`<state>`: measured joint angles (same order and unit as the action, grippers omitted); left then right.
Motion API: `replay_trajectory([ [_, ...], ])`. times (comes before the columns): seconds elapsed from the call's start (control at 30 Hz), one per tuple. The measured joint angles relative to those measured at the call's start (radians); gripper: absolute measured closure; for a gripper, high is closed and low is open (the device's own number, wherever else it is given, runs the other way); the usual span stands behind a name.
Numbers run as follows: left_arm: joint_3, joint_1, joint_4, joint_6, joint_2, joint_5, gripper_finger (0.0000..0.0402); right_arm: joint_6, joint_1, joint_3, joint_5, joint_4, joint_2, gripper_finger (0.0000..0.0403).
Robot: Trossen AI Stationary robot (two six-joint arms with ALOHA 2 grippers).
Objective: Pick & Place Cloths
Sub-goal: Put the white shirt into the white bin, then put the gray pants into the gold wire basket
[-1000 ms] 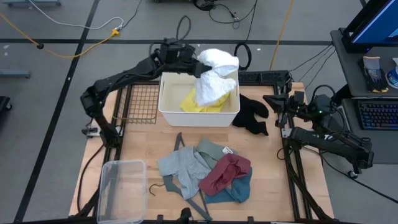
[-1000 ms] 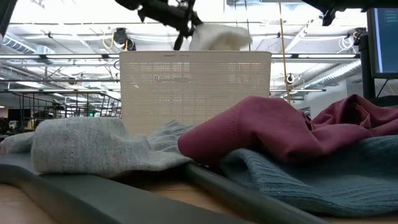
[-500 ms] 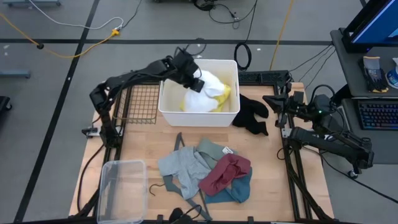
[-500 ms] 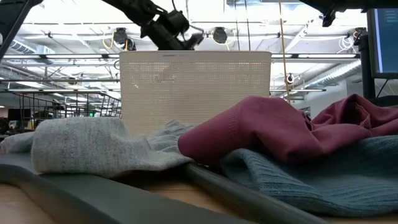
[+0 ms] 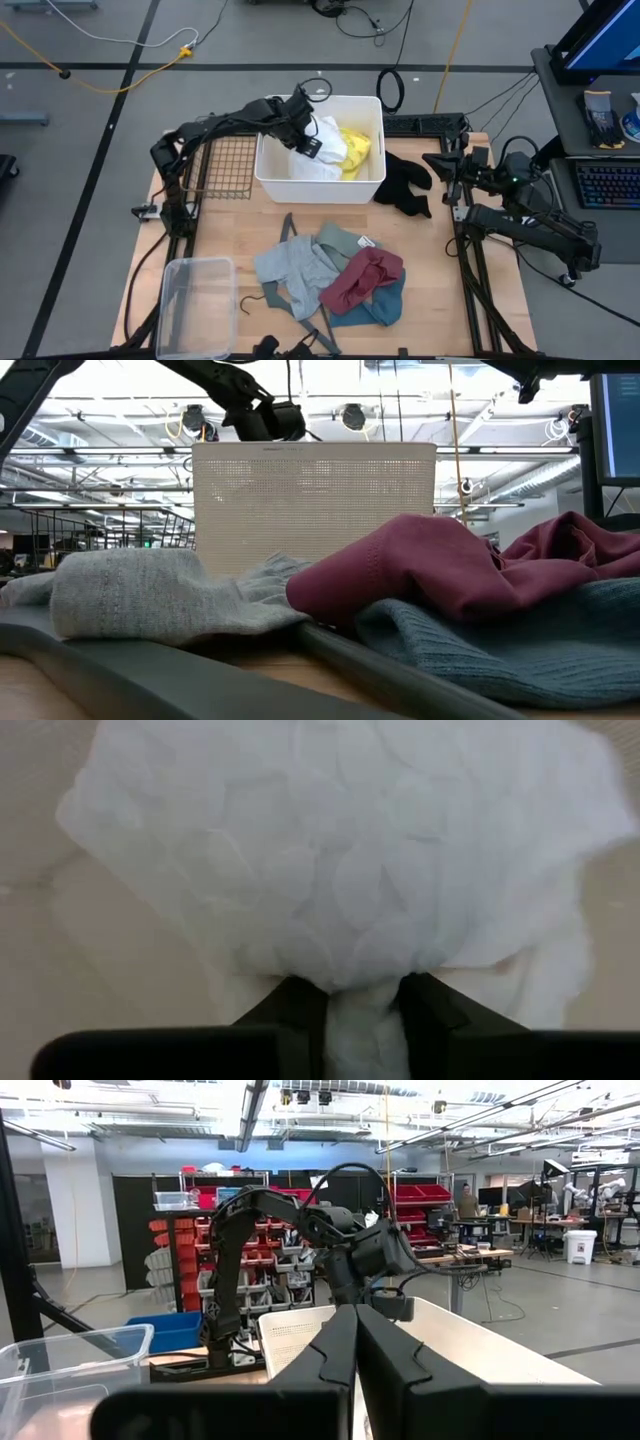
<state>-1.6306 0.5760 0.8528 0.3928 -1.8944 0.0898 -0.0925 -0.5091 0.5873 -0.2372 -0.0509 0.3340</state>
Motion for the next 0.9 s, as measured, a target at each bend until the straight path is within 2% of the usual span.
replay_trajectory([
  [0.2,0.0,-0.009,0.011,-0.012,-0.002,-0.043,0.0271,0.0,0.0,0.0,0.0,0.003,0.0,0.0399],
  [0.53,0.001,-0.009,0.033,-0.062,0.025,-0.041,0.0116,0.0,0.0,0.0,0.0,0.003,0.0,0.0399],
  [0.7,0.001,-0.009,0.031,-0.123,0.134,-0.052,0.0064,-0.001,0.0,0.0,0.0,0.003,0.0,0.0399],
  [0.9,0.001,-0.037,0.007,-0.129,0.309,-0.069,0.0032,-0.005,0.0,0.0,0.0,0.003,0.0,0.0399],
])
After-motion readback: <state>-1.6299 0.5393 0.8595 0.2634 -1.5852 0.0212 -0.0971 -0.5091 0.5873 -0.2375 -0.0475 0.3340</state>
